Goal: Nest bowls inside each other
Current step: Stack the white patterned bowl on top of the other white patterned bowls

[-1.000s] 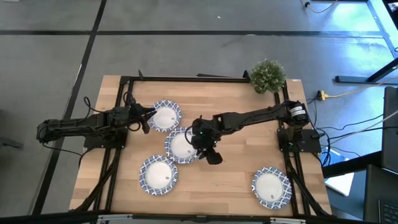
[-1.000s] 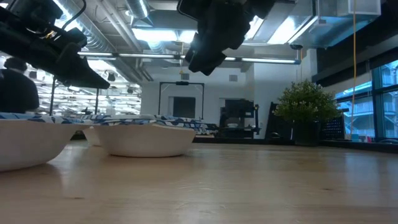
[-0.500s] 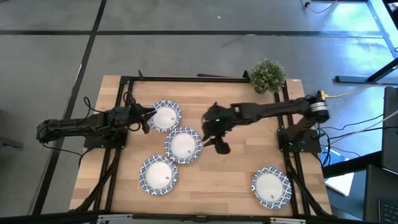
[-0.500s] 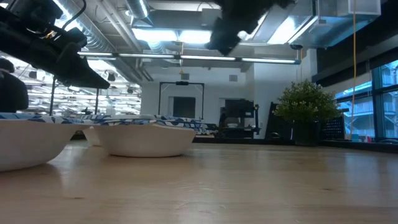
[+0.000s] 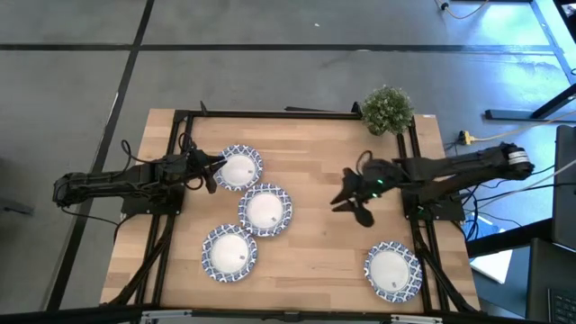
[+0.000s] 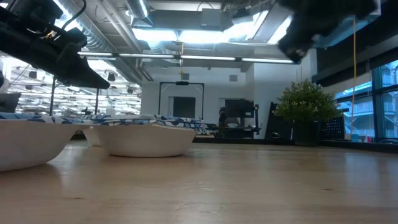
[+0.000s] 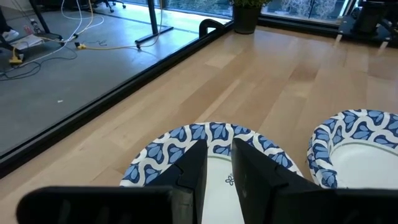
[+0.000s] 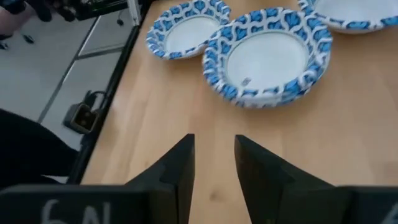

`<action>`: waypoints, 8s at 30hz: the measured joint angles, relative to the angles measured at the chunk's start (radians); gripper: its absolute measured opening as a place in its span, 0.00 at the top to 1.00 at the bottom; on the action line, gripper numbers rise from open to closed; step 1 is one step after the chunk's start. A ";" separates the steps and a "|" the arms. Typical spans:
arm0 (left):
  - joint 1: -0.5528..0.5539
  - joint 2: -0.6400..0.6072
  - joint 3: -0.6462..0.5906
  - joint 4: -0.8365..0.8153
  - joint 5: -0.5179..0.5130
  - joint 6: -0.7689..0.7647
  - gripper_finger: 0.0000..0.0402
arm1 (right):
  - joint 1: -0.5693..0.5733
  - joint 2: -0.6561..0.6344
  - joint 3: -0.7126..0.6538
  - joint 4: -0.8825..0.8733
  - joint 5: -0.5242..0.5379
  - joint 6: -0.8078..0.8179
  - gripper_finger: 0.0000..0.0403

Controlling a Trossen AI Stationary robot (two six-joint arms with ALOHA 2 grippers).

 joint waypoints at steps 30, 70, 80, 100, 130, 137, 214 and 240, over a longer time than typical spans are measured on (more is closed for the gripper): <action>0.000 0.000 0.000 0.003 0.000 -0.008 0.83 | 0.435 -0.215 -0.088 -0.463 0.001 0.489 0.71; 0.000 0.000 0.000 0.012 0.022 -0.062 0.83 | 0.616 0.048 -0.140 -0.553 0.099 0.606 0.72; 0.000 0.000 0.000 0.012 0.023 -0.062 0.83 | 0.616 0.048 -0.159 -0.499 0.065 0.605 0.72; 0.000 0.000 0.000 0.012 0.023 -0.061 0.83 | 0.616 0.048 -0.159 -0.504 0.064 0.604 0.71; 0.000 0.000 0.000 0.012 0.023 -0.061 0.83 | 0.616 0.142 -0.159 -0.442 0.025 0.582 0.88; 0.000 0.000 0.000 0.012 0.023 -0.061 0.83 | 0.616 0.141 -0.159 -0.435 0.023 0.583 0.97; 0.000 0.000 0.000 0.012 0.030 -0.062 0.83 | -0.176 0.676 0.738 -0.339 -0.086 -0.366 0.97; 0.000 0.000 0.000 0.012 0.012 -0.053 0.83 | -0.251 0.973 0.948 -0.281 -0.146 -0.416 0.97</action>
